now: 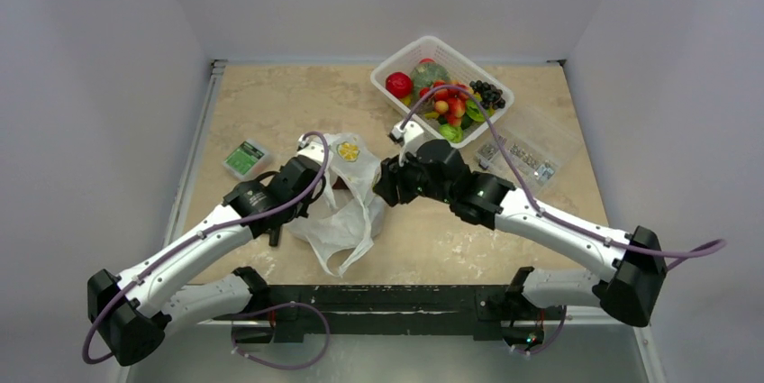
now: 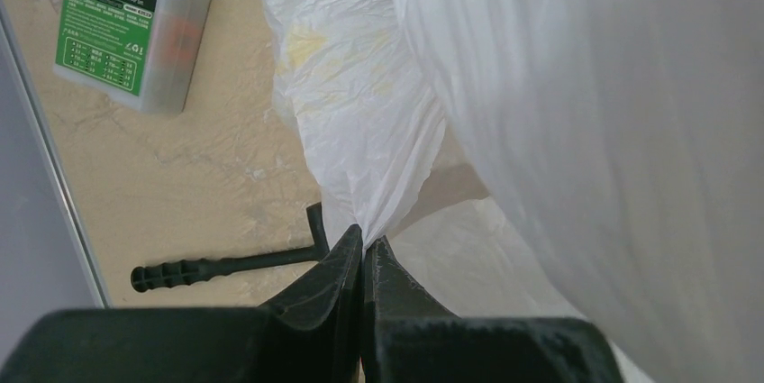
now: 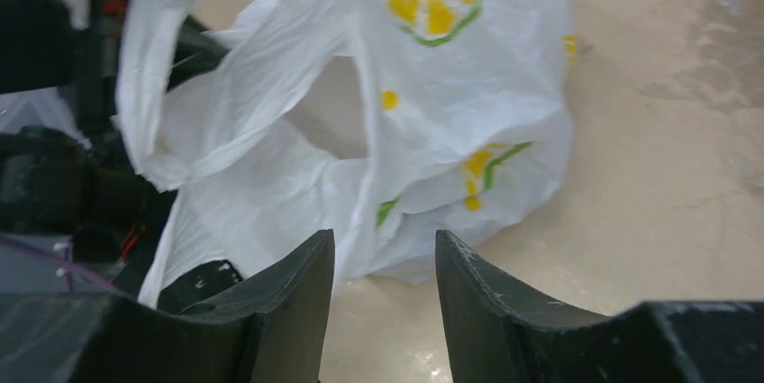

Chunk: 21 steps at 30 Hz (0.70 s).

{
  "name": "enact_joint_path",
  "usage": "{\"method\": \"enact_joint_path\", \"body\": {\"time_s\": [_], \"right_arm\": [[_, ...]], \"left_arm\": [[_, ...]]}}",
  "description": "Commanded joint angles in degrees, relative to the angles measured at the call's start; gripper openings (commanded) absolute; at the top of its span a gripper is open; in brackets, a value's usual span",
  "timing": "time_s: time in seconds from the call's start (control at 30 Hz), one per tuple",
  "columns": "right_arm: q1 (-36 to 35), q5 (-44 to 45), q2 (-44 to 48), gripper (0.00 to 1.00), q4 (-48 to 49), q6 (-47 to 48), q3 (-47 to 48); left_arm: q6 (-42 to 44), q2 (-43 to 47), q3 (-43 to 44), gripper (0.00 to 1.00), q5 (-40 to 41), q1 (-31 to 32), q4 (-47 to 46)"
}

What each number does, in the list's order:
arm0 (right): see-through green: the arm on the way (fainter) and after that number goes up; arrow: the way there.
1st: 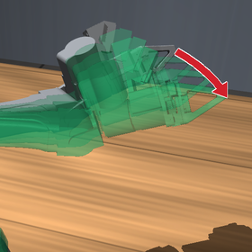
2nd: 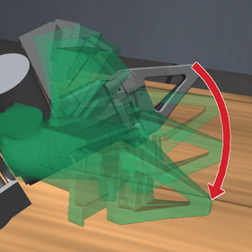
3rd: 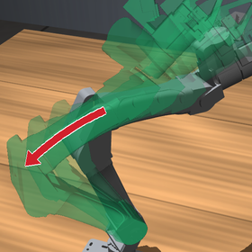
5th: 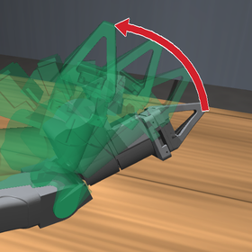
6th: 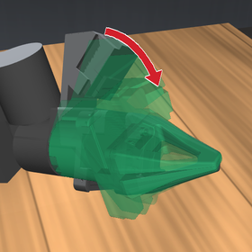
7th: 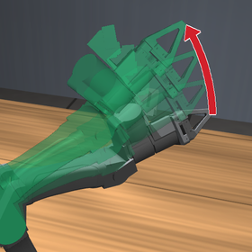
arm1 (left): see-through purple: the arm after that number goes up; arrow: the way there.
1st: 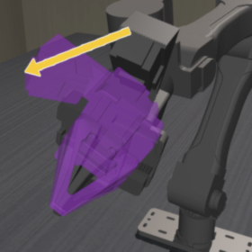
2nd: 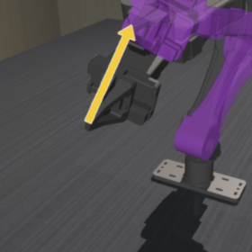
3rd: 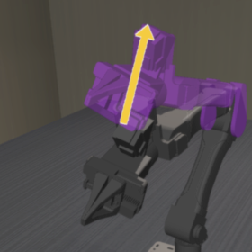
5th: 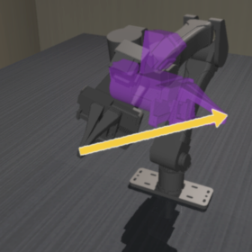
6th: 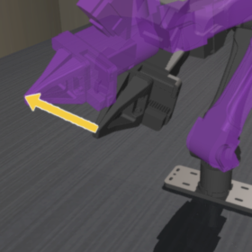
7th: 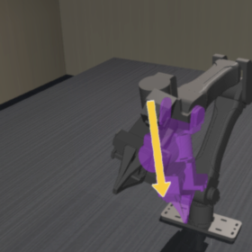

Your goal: Take the fake fruits out of the plastic bag

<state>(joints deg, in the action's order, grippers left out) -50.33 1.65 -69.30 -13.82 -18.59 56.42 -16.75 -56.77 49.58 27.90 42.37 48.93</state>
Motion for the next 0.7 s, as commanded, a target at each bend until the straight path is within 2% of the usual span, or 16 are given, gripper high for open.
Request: {"method": "enact_joint_path", "body": {"time_s": [0.0,0.17,0.27,0.67], "right_arm": [[-6.45,-2.86,-2.22,0.42,9.92,-1.47,0.22],[-10.23,0.3,-10.78,0.34,11.72,-0.1,3.95],[-11.19,5.06,-16.15,0.34,12.87,0.84,5.73],[-12.42,12.75,-30.49,0.35,19.54,1.2,12.15]], "left_arm": [[0.86,0.77,2.55,0.0,-0.61,-0.38,-0.85],[0.48,1.53,2.32,0.0,0.21,-0.42,-0.76],[0.32,2.04,2.22,0.0,0.42,-0.43,-0.78],[0.41,2.8,1.87,0.0,0.48,-0.45,-1.16]]}}
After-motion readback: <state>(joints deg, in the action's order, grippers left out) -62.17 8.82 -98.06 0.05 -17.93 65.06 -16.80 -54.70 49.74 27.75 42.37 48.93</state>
